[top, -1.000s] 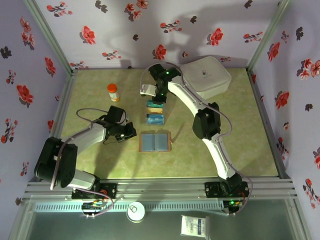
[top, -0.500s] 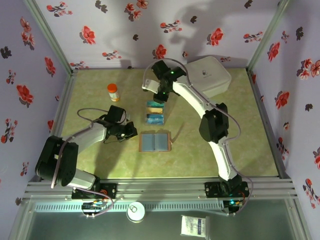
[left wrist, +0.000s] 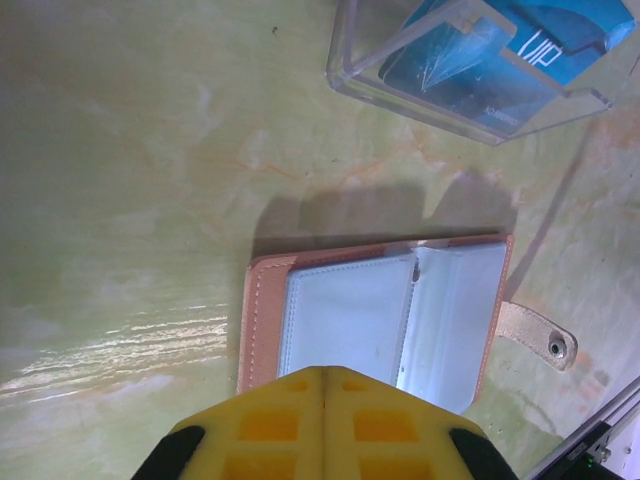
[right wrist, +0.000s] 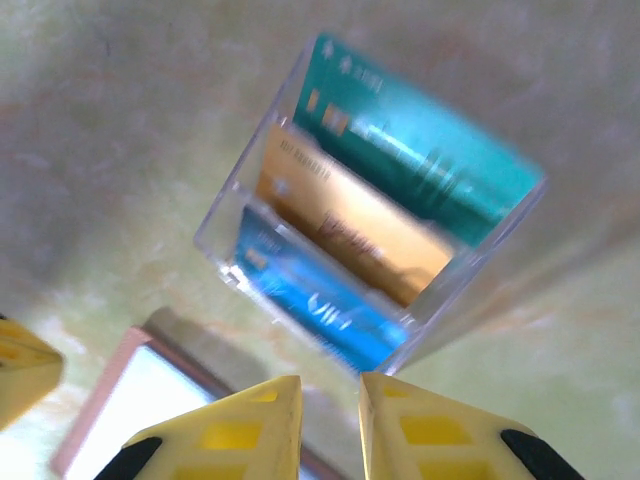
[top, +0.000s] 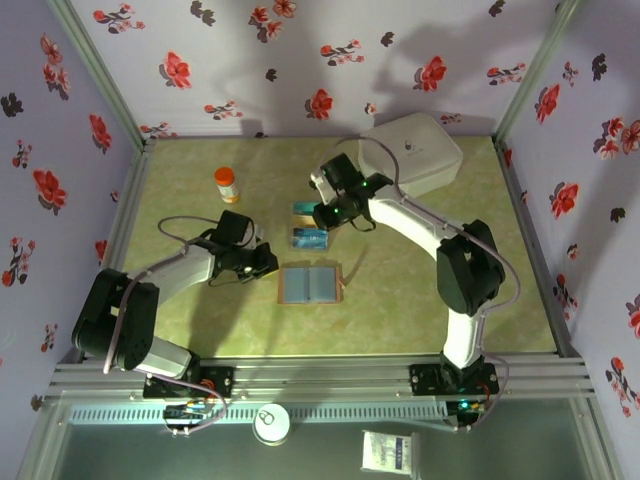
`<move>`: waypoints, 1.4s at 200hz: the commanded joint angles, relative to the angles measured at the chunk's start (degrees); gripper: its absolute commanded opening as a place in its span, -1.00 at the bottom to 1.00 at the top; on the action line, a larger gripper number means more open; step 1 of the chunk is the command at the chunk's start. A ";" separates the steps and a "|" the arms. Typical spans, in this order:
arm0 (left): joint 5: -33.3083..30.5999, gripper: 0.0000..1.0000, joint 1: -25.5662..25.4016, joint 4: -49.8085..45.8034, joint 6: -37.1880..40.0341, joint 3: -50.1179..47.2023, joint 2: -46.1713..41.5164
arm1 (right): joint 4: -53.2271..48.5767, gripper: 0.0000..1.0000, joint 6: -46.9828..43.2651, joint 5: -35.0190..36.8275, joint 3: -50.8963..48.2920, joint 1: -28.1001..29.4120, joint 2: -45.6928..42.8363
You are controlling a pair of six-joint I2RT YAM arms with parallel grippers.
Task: Take the credit cards out of the card holder
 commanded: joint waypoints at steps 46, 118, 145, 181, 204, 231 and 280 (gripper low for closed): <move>-1.42 -1.00 -2.17 -0.27 -0.16 -3.93 0.83 | 10.79 -0.50 28.52 -6.93 -11.29 8.16 -2.81; -2.56 -1.00 -3.76 -1.47 -0.28 -4.14 1.96 | 16.70 -0.36 34.50 -8.75 -17.72 11.12 -3.29; -4.21 -1.00 -4.21 -0.45 -0.04 -5.30 1.73 | 17.22 -0.36 35.22 -9.05 -18.10 11.56 -2.62; -3.65 -1.00 -4.30 0.88 -0.12 -5.88 2.69 | 18.35 -0.36 35.74 -10.29 -18.15 12.35 -1.04; -3.45 -0.99 -4.28 1.06 0.12 -5.87 3.14 | 18.64 -0.40 35.88 -11.26 -17.62 13.19 -0.05; -3.45 -1.00 -4.25 1.41 0.12 -6.00 3.21 | 17.49 -0.43 36.01 -11.61 -16.41 14.04 1.75; -3.90 -1.00 -4.23 -0.33 -0.39 -4.62 4.43 | 12.54 -0.42 35.32 -8.33 -15.21 14.78 2.99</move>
